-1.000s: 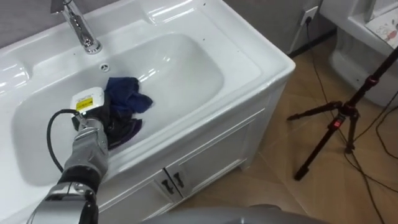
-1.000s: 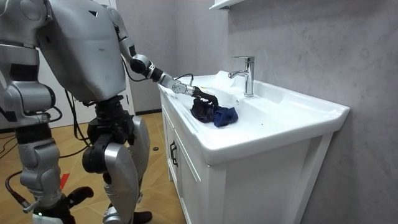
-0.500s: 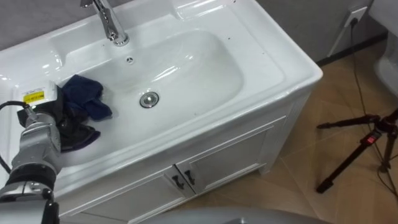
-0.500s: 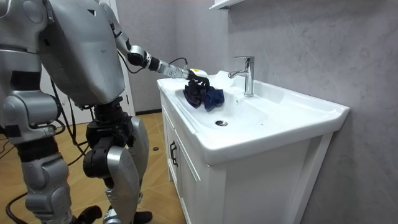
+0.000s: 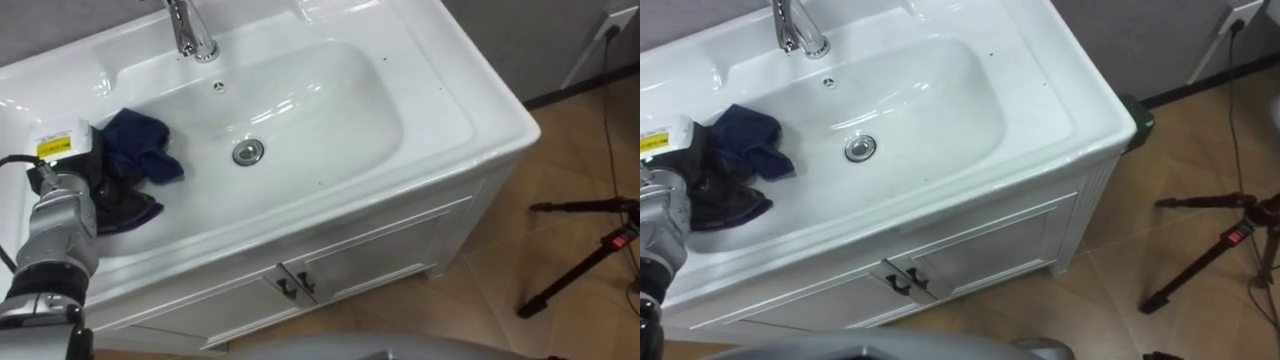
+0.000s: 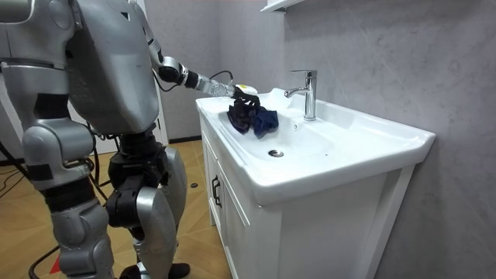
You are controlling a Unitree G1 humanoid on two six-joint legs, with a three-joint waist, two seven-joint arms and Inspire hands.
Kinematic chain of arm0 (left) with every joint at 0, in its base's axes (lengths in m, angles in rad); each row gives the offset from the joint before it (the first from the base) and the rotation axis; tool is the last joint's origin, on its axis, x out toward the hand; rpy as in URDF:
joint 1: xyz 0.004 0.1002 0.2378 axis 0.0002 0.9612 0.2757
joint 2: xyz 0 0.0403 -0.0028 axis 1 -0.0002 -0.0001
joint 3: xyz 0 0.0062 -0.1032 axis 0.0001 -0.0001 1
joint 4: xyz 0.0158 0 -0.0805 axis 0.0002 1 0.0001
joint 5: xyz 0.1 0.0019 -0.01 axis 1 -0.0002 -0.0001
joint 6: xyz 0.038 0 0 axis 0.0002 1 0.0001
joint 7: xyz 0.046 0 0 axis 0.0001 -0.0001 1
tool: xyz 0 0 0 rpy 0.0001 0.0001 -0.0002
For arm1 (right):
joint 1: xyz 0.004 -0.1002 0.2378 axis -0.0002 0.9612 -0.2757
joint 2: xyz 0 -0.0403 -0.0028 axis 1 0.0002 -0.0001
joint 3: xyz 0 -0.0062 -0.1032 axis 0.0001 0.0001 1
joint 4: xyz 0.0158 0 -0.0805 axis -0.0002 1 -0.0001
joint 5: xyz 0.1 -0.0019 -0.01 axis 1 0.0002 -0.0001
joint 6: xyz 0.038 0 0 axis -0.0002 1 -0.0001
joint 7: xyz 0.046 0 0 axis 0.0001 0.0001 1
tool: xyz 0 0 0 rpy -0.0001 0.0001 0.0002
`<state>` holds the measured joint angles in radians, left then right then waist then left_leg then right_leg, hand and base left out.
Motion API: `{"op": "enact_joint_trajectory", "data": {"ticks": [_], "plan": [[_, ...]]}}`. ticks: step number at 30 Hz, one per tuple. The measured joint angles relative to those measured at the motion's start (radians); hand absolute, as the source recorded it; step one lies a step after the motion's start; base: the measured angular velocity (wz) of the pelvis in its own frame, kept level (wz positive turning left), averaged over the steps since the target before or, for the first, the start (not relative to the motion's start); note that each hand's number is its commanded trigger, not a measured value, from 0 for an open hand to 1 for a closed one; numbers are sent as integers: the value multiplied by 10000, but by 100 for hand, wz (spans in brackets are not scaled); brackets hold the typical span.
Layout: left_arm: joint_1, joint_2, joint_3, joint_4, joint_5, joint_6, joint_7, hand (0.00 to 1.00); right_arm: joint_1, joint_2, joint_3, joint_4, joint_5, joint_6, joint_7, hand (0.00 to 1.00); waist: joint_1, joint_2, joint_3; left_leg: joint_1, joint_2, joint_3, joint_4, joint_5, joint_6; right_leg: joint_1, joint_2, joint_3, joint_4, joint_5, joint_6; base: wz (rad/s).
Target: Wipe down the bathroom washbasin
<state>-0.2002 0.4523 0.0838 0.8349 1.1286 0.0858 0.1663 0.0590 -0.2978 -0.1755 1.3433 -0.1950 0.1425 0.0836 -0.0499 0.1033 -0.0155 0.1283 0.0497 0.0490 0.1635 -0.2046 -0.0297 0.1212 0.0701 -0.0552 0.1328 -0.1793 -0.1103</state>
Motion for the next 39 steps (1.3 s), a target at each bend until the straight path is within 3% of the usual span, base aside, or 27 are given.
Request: {"op": "enact_joint_trajectory", "data": {"ticks": [8,13,18,20,25,32,36,39], "plan": [[20,18,-75,14,20,1,8,100,201,-1,-2,201,19,-219,-83,0,-113,-5,26,30,10,-63,-51,3,-8,66,6,-30,-40,-11,-12,2],[273,13,-136,92,391,18,29,100,210,-25,175,398,20,-328,56,0,-492,10,77,226,-6,-27,-141,4,-10,243,-9,-28,-71,-18,0,1],[625,-73,-800,112,740,368,183,100,425,-19,381,543,315,-328,235,0,-747,-22,117,418,-7,49,-145,4,-11,371,-6,110,-127,-28,8,-4],[645,-336,-1246,247,718,743,190,100,456,-16,401,571,478,-274,196,0,-960,-27,122,426,-8,106,-150,4,-11,371,-9,115,-121,-32,16,0],[778,-934,-1784,402,650,1014,294,100,466,33,575,599,371,-259,268,0,-1308,-128,158,568,1,238,-207,5,-13,420,1,206,-35,-47,20,-6],[818,-1534,-1963,518,1501,1867,958,100,794,343,1158,603,265,128,825,0,-1371,-712,143,827,8,371,-290,32,-58,552,1,201,103,-139,6,0],[876,-1605,-2051,557,1722,2074,1251,100,848,501,1357,603,238,520,1084,0,-1360,-1007,149,1016,5,489,-325,33,-59,689,2,249,93,-166,26,-2],[873,-1611,-2046,621,1821,2262,1350,100,895,639,1594,543,220,804,1205,0,-1359,-1142,95,1096,1,600,-355,33,-60,719,-11,281,104,-168,33,-8]]}}
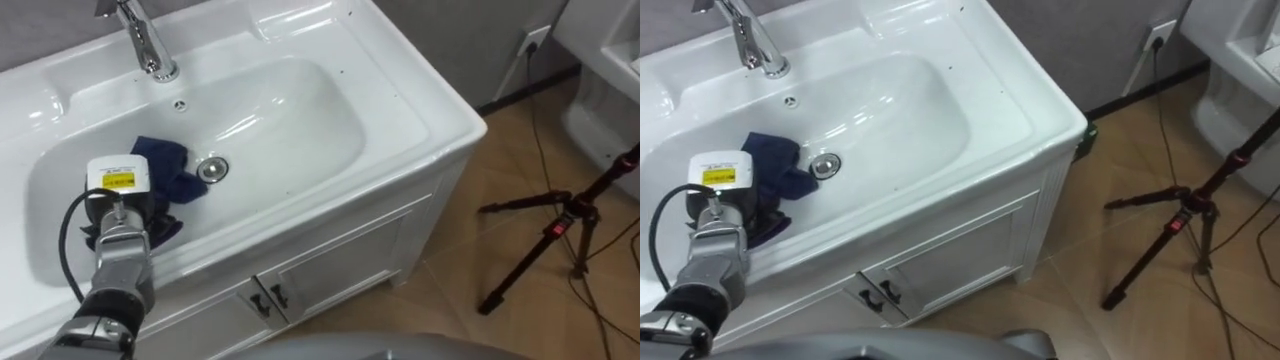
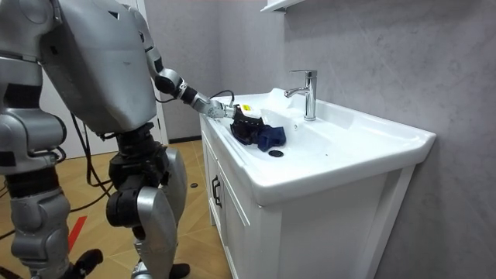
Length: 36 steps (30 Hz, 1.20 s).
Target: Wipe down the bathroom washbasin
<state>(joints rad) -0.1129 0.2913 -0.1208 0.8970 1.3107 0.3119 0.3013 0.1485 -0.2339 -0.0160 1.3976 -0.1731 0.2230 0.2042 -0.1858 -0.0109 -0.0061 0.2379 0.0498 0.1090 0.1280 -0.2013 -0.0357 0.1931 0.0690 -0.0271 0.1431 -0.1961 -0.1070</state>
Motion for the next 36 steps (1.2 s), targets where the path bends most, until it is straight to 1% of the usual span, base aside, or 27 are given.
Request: {"op": "enact_joint_trajectory", "data": {"ticks": [1,3,5,6,8,10,13,15,18,19,20,21,22,24,26,27,28,30,32,33,36], "plan": [[-3,-16,-2,-3,6,44,22,100,24,20,81,-19,2,52,12,0,-2,-30,-7,3,-4,-2,-2,0,0,0,-6,3,2,0,2,0],[-33,-67,8,-39,-37,200,165,100,100,145,570,-170,9,320,18,0,19,-167,-51,1,-9,3,-21,0,0,-17,-11,18,44,-2,5,0],[-49,-93,4,-136,-240,264,256,100,99,219,855,-285,60,473,19,0,15,-257,-53,-5,-20,1,-25,0,0,-17,-23,4,66,-7,14,0],[-80,-140,3,-134,-448,263,385,100,92,239,969,-384,76,521,20,0,6,-280,-56,-3,-36,-7,-37,0,0,-15,-39,-10,64,-14,25,5],[-105,-222,-3,-135,-668,250,564,100,36,249,921,-438,74,518,16,0,-23,-281,-57,-4,-71,-28,-87,2,2,-9,-74,-53,62,-32,58,9],[-130,-292,-9,-193,-1027,164,676,100,-84,261,933,-446,97,523,35,0,-12,-285,-58,-15,-106,-11,-109,2,3,-15,-111,-85,67,-54,96,9],[-167,-556,-70,-410,-1671,126,790,100,-320,263,1158,-444,122,493,69,0,-13,-305,-63,-44,-194,-25,-115,2,4,0,-204,-165,70,-103,183,13],[-181,-857,-90,-727,-2075,76,787,100,-352,284,1216,-440,123,459,105,0,-17,-308,-63,-65,-270,-37,-115,6,11,11,-271,-183,76,-143,259,14],[-255,-1123,-215,-967,-2544,52,836,100,-504,327,1336,-447,123,366,172,0,-14,-333,-64,-89,-325,-15,-114,5,13,11,-334,-181,73,-149,316,2],[-266,-1165,-270,-1011,-2588,46,831,100,-513,345,1369,-448,123,359,174,0,-17,-343,-62,-91,-332,-15,-114,4,13,12,-343,-182,74,-152,323,3],[-295,-1217,-413,-1088,-2614,-3,775,100,-520,384,1520,-456,122,336,180,0,-13,-370,-55,-98,-341,-14,-115,4,14,14,-354,-182,74,-155,332,3],[-331,-1263,-451,-1143,-2613,-127,723,100,-518,409,1563,-466,106,282,221,0,-28,-403,-50,-120,-345,-15,-114,4,14,-1,-357,-181,73,-156,336,3],[-332,-1289,-490,-1220,-2614,-134,674,100,-516,414,1583,-472,105,260,265,0,-48,-421,-49,-148,-345,-15,-107,4,14,-19,-358,-182,67,-157,338,5],[-395,-1388,-819,-1560,-2639,-140,386,100,-517,412,1709,-476,93,161,351,0,-83,-498,5,-209,-345,-14,-92,4,15,-58,-355,-185,52,-156,342,7],[-462,-1515,-1068,-1750,-2806,-191,255,100,-528,405,1800,-479,50,140,359,0,-89,-496,5,-313,-345,-14,-80,3,15,-172,-354,-167,60,-151,350,0],[-481,-1560,-1245,-1939,-2808,-267,140,100,-534,405,1844,-482,44,63,363,0,-110,-464,34,-379,-339,-19,-75,4,16,-221,-349,-164,55,-134,363,0],[-483,-1581,-1310,-1993,-2807,-347,97,100,-537,404,1888,-480,44,40,362,0,-128,-452,42,-395,-340,-23,-76,4,16,-239,-351,-162,57,-132,364,0],[-518,-1613,-1596,-2128,-2805,-475,16,100,-561,407,1913,-470,31,-85,380,0,-295,-412,56,-457,-345,-36,-75,5,17,-298,-349,-159,66,-132,365,0],[-649,-1616,-1807,-2131,-2781,-491,-70,100,-584,402,1898,-426,12,-153,384,0,-413,-371,81,-502,-343,-52,-75,6,18,-334,-344,-151,69,-128,362,2],[-723,-1621,-1906,-2128,-2796,-491,-128,100,-572,395,1898,-393,10,-159,383,0,-566,-359,95,-520,-344,-20,-78,6,19,-330,-346,-166,73,-127,361,6],[-925,-1654,-2063,-2122,-2873,-492,-387,100,-581,397,1881,-464,-227,-217,438,0,-745,-333,110,-521,-328,49,-85,6,19,-320,-339,-153,74,-125,356,1]]}}
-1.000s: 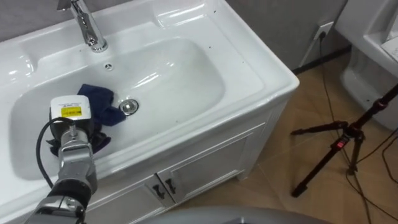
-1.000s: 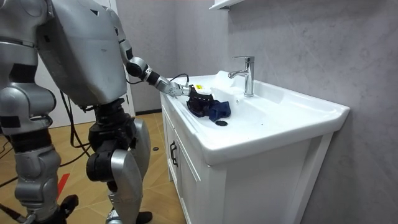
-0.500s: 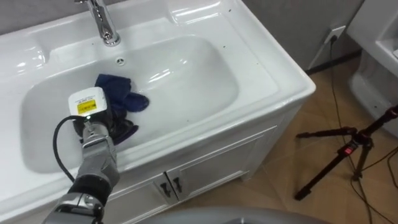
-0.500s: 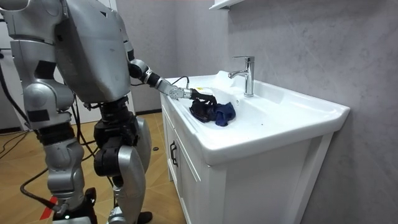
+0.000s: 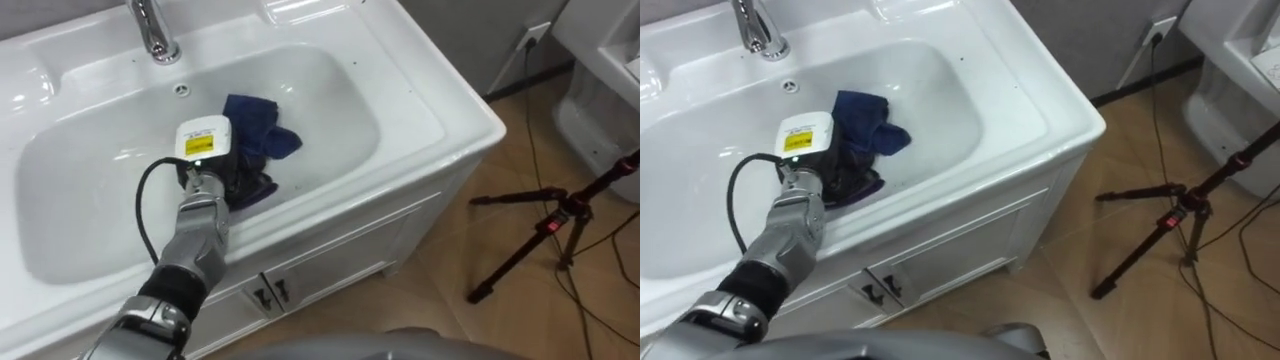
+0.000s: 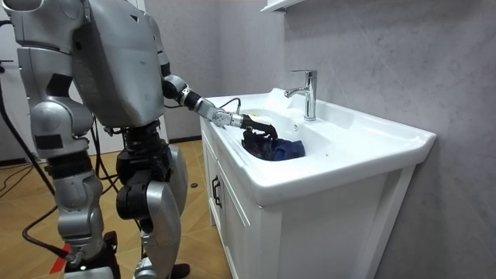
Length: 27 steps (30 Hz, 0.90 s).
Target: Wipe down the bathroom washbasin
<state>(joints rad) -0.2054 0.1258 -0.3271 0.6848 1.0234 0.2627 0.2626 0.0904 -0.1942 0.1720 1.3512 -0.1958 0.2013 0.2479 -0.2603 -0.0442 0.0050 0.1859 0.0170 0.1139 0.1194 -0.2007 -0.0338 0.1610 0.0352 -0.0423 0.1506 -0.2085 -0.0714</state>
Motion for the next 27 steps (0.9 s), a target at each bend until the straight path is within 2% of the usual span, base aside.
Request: {"op": "enact_joint_trajectory", "data": {"ticks": [3,7,12,18,21,27], "plan": [[-97,1,-68,-115,-106,-1,-310,100,16,-8,-2,-12,-297,-26,154,0,-155,36,25,10,14,213,1,0,0,-7,-1,16,0,0,0,0],[-142,7,-129,-270,-98,-13,-586,100,82,-7,-171,18,-800,-53,360,0,-266,70,50,32,16,251,25,0,0,-34,-1,122,2,0,0,-3],[-458,70,-613,-269,-104,-13,-864,100,111,-56,-193,43,-931,-51,408,0,-488,260,148,-9,18,258,96,-1,2,-45,-31,142,-11,15,28,0],[-743,62,-830,-270,-108,-17,-1367,100,228,-128,-183,91,-932,-51,513,0,-658,479,111,-33,21,266,102,-1,2,-45,-27,120,-8,16,27,1],[-816,63,-986,-270,-127,-17,-1405,100,284,-250,-180,94,-928,-50,559,0,-694,553,119,-20,40,272,106,-1,2,-45,-27,120,-6,16,26,0],[-828,103,-917,-419,-119,-28,-1403,100,350,-427,-181,117,-953,-69,509,0,-816,557,115,-24,62,379,125,-2,1,-101,-8,231,10,19,22,-2]]}}
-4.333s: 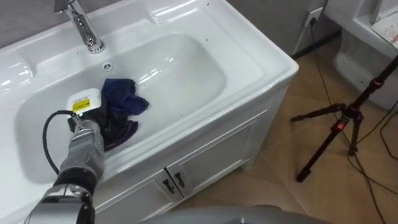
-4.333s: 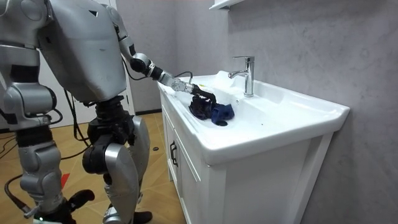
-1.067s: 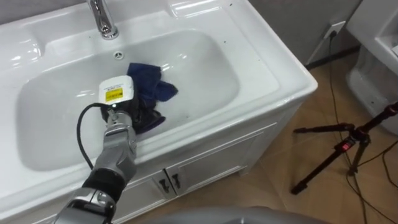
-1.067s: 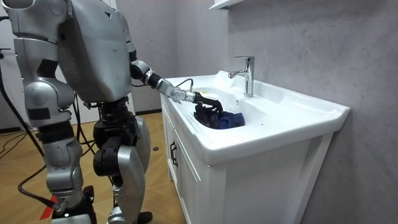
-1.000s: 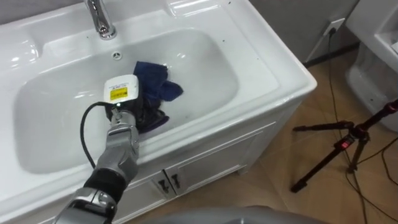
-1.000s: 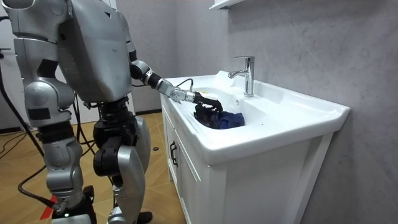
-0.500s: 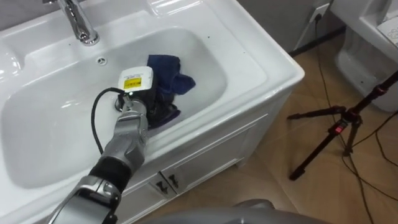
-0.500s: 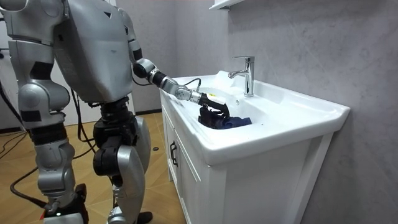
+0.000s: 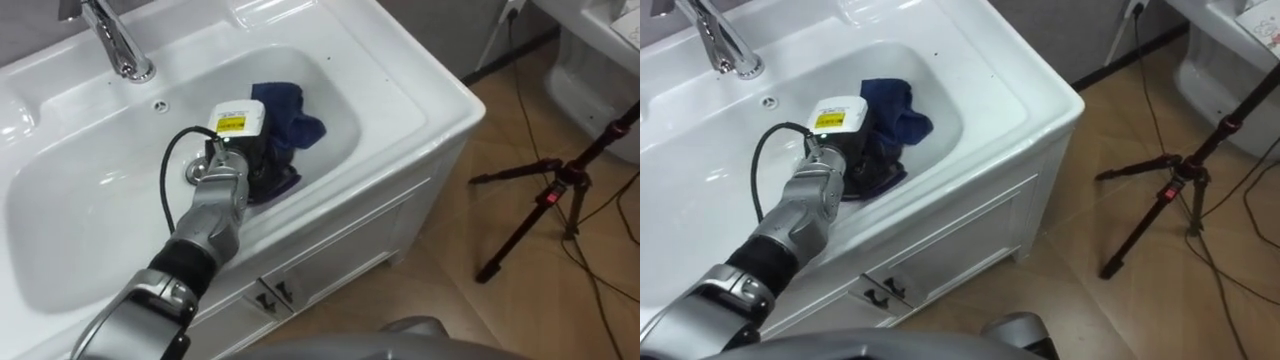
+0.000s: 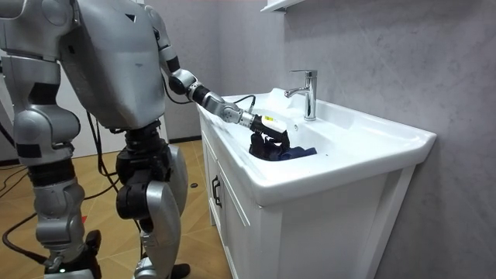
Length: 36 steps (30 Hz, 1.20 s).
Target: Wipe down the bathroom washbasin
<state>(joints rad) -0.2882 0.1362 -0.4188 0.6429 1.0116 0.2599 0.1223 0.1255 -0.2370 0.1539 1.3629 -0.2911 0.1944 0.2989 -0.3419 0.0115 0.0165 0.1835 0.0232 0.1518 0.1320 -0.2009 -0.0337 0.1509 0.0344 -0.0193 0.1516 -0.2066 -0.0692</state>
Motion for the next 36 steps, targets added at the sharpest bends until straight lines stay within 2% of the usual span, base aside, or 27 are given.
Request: {"op": "enact_joint_trajectory", "data": {"ticks": [2,6,8,14,20,23,25,31,33,36], "plan": [[0,-5,34,-148,-16,-100,1,100,12,-9,6,0,-221,-29,-26,0,-77,-5,-1,10,6,121,7,0,0,-3,7,60,7,7,-5,-11],[-209,43,55,-278,-402,-630,245,100,122,-1,3,-5,-338,-234,-230,0,-102,-27,13,35,9,121,10,0,0,39,15,187,29,13,-7,-9],[-317,40,66,-278,-514,-786,323,100,153,-2,-12,3,-342,-301,-303,0,-110,-45,25,39,7,123,10,-1,-1,48,14,188,20,13,-7,0],[-365,121,602,-287,-810,-1340,630,100,146,-32,-405,6,-696,-498,-403,0,-48,-47,27,7,20,134,18,-1,-1,-82,47,343,36,20,-19,-6],[-360,204,802,-223,-1391,-1398,660,100,347,-8,-530,16,-760,-497,-592,0,-57,-119,73,89,50,139,-9,-4,-2,-36,70,520,200,25,-25,-7],[-188,309,889,32,-1453,-1617,844,100,386,20,-686,0,-760,-485,-687,0,34,-183,112,101,61,141,-24,-4,-2,-62,102,623,205,34,-39,-10],[-87,338,889,223,-1435,-1641,865,100,458,25,-716,-17,-768,-492,-688,0,74,-200,108,100,83,127,-23,-17,14,-68,131,667,200,46,-54,-3],[77,338,1144,1283,-1371,-1781,1155,100,642,24,-1027,-23,-1166,-467,-682,0,277,-145,68,173,66,172,-4,-31,40,-51,206,747,200,66,-79,-1],[397,336,1419,1314,-1124,-1762,1216,100,768,25,-1188,-82,-1168,-413,-679,0,365,-126,-42,225,87,387,14,-31,40,-9,220,768,186,69,-86,-3],[626,337,1676,1490,-1120,-1735,1295,100,846,25,-1303,-63,-1166,-306,-668,0,482,-165,-75,384,101,391,0,-31,40,155,234,782,170,72,-93,0]]}}
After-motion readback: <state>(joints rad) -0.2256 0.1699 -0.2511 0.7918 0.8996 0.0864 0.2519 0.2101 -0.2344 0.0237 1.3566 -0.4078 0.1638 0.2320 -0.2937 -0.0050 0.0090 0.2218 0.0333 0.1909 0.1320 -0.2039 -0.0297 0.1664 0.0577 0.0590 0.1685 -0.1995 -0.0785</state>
